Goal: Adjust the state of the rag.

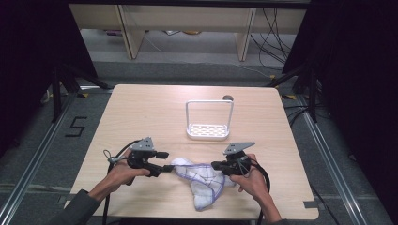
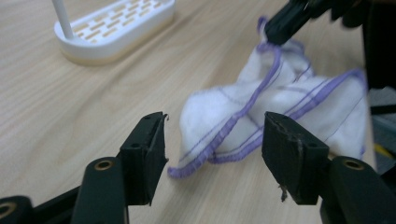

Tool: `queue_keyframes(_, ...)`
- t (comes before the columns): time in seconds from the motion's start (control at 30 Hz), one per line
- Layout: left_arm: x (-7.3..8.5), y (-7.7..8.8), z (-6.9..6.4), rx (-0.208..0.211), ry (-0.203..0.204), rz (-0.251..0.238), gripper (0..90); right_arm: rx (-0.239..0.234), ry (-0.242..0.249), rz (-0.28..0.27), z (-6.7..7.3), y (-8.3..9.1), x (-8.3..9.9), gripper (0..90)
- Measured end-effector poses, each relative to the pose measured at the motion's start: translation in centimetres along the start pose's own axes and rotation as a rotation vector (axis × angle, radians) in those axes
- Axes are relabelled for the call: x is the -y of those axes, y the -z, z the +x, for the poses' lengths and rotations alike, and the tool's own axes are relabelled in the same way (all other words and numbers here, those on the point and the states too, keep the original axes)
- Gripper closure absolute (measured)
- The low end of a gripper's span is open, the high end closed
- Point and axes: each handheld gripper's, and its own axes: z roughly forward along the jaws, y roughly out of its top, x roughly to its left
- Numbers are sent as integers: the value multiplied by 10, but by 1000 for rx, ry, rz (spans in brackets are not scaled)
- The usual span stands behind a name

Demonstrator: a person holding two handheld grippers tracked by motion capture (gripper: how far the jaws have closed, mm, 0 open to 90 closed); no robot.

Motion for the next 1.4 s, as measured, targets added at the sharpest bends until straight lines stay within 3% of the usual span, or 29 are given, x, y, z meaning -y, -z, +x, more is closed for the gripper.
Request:
queue_keyframes(0.1,5,-10,-1,-25,-2,43,441,14,-9,-4,6,6,-3,900)
queue_keyframes(0.17,9,-19,1,-42,18,72,478,16,5,-13,7,7,-4,900)
queue_keyframes(0.2,10,-22,4,-40,11,79,565,15,13,-15,8,8,-5,900)
queue_keyframes(0.27,9,-18,4,-53,12,67,836,37,9,-15,11,11,-7,900)
queue_keyframes(0.4,0,-3,-4,-24,-7,26,855,79,44,-27,15,18,-10,900)
queue_keyframes(0.47,-6,6,-10,-15,-28,5,860,102,51,-47,20,26,-13,900)
queue_keyframes(0.5,-14,17,-16,6,-52,-12,862,123,79,-69,24,36,-17,900)
queue_keyframes(0.53,-14,17,-16,6,-52,-12,862,123,79,-69,24,36,-17,900)
queue_keyframes(0.67,-33,41,-27,23,-101,-18,863,169,90,-125,37,63,-23,900)
queue_keyframes(0.7,-41,51,-30,39,-114,-25,863,193,107,-151,46,77,-27,900)
queue_keyframes(0.8,-51,59,-33,43,-130,-36,864,208,125,-186,53,89,-30,900)
queue_keyframes(0.93,-72,69,-38,63,-162,-51,865,241,160,-227,71,119,-43,900)
queue_keyframes(1.07,-84,68,-32,76,-160,-45,864,251,162,-218,75,130,-50,900)
queue_keyframes(1.13,-89,60,-23,63,-138,-33,863,267,157,-214,69,132,-54,900)
queue_keyframes(1.17,-90,46,-13,33,-128,-8,863,279,148,-194,55,126,-58,900)
queue_keyframes(1.2,-90,46,-13,33,-128,-8,863,279,148,-194,55,126,-58,900)
queue_keyframes(1.33,-86,8,12,-36,-114,99,860,299,92,-111,16,94,-61,900)
queue_keyframes(1.4,-83,-6,23,-35,-79,125,857,302,73,-83,-6,74,-60,900)
